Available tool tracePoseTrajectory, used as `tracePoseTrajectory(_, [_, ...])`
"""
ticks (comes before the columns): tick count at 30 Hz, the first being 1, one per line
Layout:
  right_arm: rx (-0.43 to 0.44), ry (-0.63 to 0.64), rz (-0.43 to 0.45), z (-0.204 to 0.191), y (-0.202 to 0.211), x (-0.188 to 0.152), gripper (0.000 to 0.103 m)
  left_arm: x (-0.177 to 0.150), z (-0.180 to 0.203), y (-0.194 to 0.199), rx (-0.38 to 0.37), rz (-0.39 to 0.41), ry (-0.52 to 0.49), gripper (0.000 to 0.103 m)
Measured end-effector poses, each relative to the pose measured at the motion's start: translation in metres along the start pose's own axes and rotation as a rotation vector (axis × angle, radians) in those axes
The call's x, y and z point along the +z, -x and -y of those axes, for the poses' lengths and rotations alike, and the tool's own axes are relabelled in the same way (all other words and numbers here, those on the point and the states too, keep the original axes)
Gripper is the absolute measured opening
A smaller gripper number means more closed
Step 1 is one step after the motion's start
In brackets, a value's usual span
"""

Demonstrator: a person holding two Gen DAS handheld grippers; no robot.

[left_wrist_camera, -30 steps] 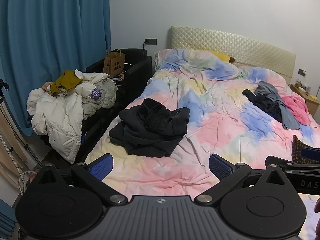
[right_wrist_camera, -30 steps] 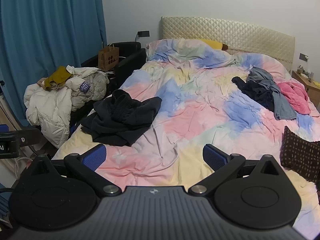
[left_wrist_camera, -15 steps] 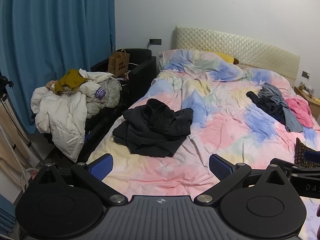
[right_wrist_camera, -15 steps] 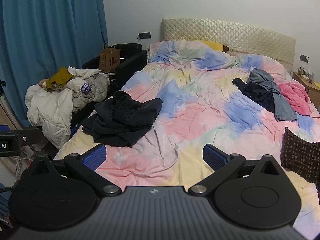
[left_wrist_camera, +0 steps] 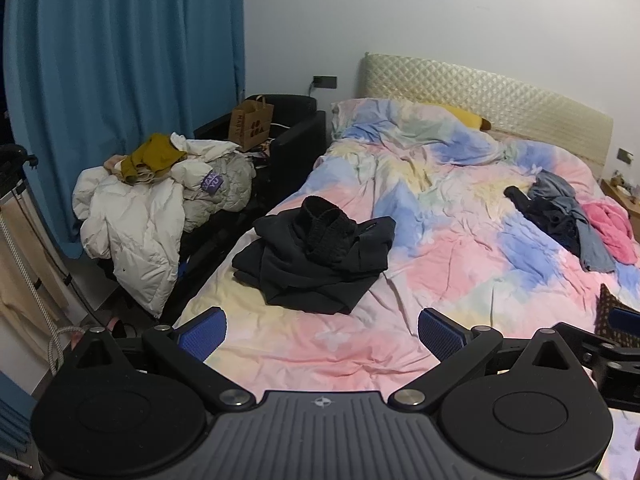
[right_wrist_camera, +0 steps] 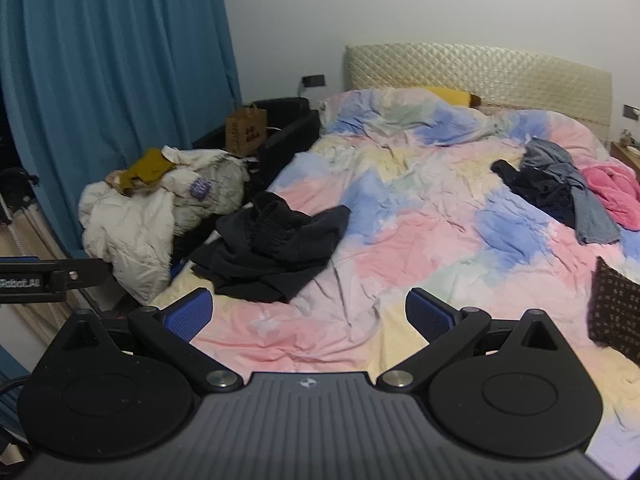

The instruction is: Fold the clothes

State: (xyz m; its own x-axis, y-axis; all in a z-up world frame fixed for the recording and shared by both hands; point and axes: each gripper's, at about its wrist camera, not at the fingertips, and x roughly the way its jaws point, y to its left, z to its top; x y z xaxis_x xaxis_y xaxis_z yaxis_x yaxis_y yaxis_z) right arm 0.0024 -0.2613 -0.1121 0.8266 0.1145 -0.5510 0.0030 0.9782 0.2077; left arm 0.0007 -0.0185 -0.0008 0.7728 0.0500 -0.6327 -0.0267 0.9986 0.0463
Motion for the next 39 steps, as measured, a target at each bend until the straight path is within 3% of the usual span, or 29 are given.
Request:
tracePoseTrajectory(11, [0.155, 0.040, -0.020, 0.045, -0.009, 0.007, 0.103, 0.018, 0.020, -0.005, 0.091, -0.005, 0.091, 0.103])
tracePoseTrajectory(20, [0.215, 0.041, -0.078, 0.057, -0.046, 0.017, 0.103, 0.038, 0.004, -0.022, 0.124, -0.015, 0.140, 0.103])
tracePoseTrajectory(23, [0.220, 0.030, -0.090, 0.051, -0.069, 0.021, 0.102, 0.048, -0.015, -0.049, 0.129, -0.035, 0.135, 0.103])
tracePoseTrajectory(28, [0.170, 0.001, -0.110, 0.031, -0.123, 0.033, 0.089, 0.070, -0.058, -0.112, 0.101, -0.057, 0.119, 0.103])
tracePoseTrajectory(31, [0.130, -0.038, -0.121, 0.014, -0.162, 0.045, 0.082, 0.087, -0.087, -0.161, 0.031, -0.073, 0.099, 0.101])
tracePoseTrajectory(35, [0.063, -0.073, -0.142, -0.011, -0.217, 0.061, 0.062, 0.108, -0.120, -0.226, -0.042, -0.087, 0.086, 0.101])
tracePoseTrajectory(39, [0.004, -0.074, -0.167, -0.035, -0.268, 0.075, 0.059, 0.125, -0.148, -0.292, -0.111, -0.110, 0.089, 0.101])
